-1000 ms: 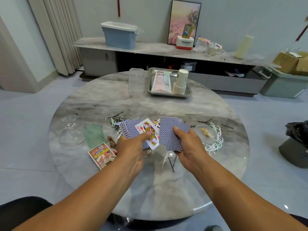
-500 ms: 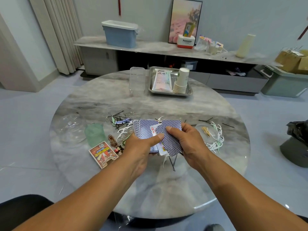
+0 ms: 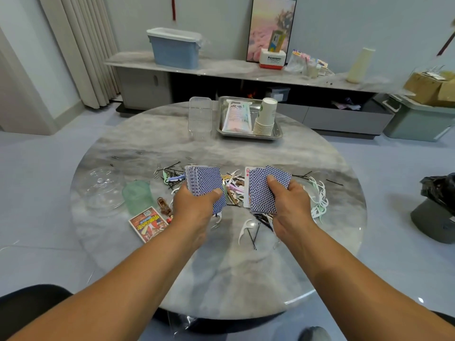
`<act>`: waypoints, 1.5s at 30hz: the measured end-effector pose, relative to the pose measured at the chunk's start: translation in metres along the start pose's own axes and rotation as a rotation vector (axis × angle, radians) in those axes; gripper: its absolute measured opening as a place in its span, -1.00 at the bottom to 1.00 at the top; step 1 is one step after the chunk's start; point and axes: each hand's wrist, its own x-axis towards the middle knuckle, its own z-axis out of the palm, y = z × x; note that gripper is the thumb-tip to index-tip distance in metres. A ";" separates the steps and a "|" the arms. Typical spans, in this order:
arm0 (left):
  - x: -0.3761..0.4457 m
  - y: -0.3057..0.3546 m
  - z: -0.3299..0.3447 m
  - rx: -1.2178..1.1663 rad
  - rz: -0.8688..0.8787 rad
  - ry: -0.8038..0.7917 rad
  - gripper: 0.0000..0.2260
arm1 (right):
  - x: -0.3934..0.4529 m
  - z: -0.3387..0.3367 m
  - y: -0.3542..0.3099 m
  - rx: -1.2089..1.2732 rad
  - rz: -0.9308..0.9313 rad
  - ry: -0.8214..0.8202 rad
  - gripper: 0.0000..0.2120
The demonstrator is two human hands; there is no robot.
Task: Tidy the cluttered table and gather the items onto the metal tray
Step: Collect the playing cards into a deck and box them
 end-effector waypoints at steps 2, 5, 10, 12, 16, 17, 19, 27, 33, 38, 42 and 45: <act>0.000 0.005 -0.001 -0.061 -0.077 -0.021 -0.71 | -0.002 0.002 -0.002 0.064 0.104 -0.032 -0.77; -0.007 0.012 0.001 -0.126 -0.206 -0.149 -0.69 | -0.013 0.005 -0.002 0.105 0.257 -0.136 -0.74; -0.022 0.015 0.009 -0.239 -0.385 -0.374 -0.75 | -0.018 0.009 0.003 0.032 0.300 -0.216 -0.75; -0.019 0.018 0.008 -0.293 -0.438 -0.365 -0.74 | -0.017 0.008 0.003 0.006 0.317 -0.179 -0.78; -0.012 0.017 0.005 -0.195 -0.379 -0.316 -0.82 | -0.017 0.006 -0.001 -0.019 0.401 -0.167 -0.77; -0.012 0.015 0.005 -0.167 -0.354 -0.309 -0.82 | -0.017 0.007 -0.002 -0.020 0.417 -0.191 -0.77; -0.012 0.012 0.005 -0.145 -0.321 -0.283 -0.79 | -0.018 0.008 -0.002 -0.016 0.441 -0.239 -0.75; -0.005 0.018 0.004 -0.273 -0.446 -0.223 -0.88 | -0.015 0.005 -0.004 -0.036 0.472 -0.164 -0.86; -0.007 0.013 0.001 -0.158 -0.330 -0.231 -0.72 | -0.015 0.004 -0.003 -0.082 0.490 -0.184 -0.82; -0.011 0.019 0.003 -0.229 -0.416 -0.242 -0.84 | -0.015 0.003 -0.002 -0.106 0.451 -0.185 -0.83; -0.011 0.021 0.004 -0.180 -0.379 -0.247 -0.78 | -0.010 0.001 -0.002 -0.093 0.426 -0.131 -0.88; -0.012 0.017 0.002 -0.133 -0.311 -0.252 -0.69 | -0.015 0.003 -0.002 -0.084 0.461 -0.205 -0.79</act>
